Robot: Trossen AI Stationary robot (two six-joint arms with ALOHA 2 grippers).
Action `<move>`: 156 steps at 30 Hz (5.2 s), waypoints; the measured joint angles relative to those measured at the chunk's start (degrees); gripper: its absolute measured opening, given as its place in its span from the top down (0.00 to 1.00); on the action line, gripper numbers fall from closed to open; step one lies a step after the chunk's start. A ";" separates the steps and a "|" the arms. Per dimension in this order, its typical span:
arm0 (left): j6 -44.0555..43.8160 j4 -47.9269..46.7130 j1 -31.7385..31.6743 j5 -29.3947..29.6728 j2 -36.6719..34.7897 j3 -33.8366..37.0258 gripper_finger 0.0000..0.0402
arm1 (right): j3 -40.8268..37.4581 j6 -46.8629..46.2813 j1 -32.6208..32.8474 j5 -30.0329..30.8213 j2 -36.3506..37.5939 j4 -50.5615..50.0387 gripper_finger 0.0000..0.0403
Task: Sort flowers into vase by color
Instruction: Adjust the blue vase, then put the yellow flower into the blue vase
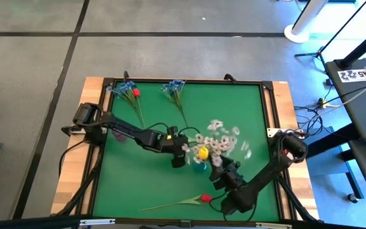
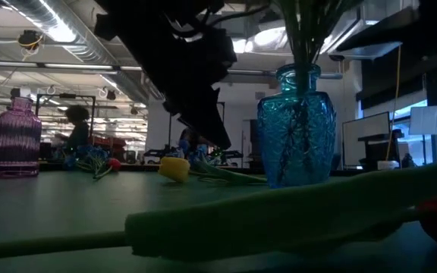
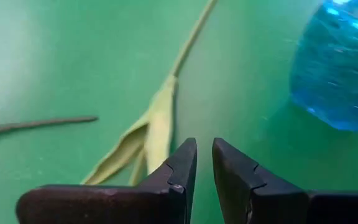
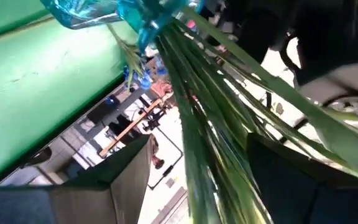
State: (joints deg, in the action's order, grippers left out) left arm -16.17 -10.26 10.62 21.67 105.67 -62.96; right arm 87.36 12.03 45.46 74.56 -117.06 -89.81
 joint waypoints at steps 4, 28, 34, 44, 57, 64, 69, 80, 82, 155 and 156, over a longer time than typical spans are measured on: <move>1.59 0.27 1.48 0.31 0.00 0.00 0.87 | -0.01 -0.07 2.07 -0.82 0.30 0.00 0.35; 4.65 0.65 -3.84 -1.50 -1.01 7.33 0.85 | -0.99 -57.65 8.13 -27.18 2.18 -0.05 0.35; 7.42 4.46 -8.64 -5.99 -1.01 8.28 0.72 | -11.18 -73.46 8.19 -30.63 11.00 0.51 0.35; 12.46 4.78 -12.94 -15.44 0.67 7.74 0.60 | -20.67 -78.54 8.14 -27.41 21.07 11.39 0.35; 17.29 5.29 -8.58 1.06 2.79 7.61 0.97 | -22.64 -78.07 8.10 -26.71 21.07 12.39 0.35; 24.93 -4.67 -2.46 25.61 -6.07 7.83 0.99 | -21.45 -81.70 8.14 -28.11 21.07 6.76 0.35; 33.41 -15.24 6.42 38.69 -15.82 7.82 0.99 | -21.45 -82.12 8.14 -29.28 21.07 6.66 0.35; 58.97 -17.83 25.60 50.72 -23.80 7.74 1.00 | -21.45 -82.31 8.14 -28.08 21.07 5.31 0.35; 60.52 -18.70 27.32 56.33 -24.22 7.44 1.00 | -21.45 -82.37 8.14 -28.06 21.07 4.98 0.35; 133.95 -1.65 11.00 25.29 -36.35 0.22 0.98 | -21.40 -99.22 -2.74 -24.67 21.18 13.28 0.35; 133.99 -1.67 10.67 25.06 -36.35 0.22 0.98 | -21.40 -99.22 -2.74 -24.59 21.18 13.30 0.35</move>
State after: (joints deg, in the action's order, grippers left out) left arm 117.81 -11.94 21.28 46.73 69.32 -62.74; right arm 65.95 -87.20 42.72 49.98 -95.88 -76.51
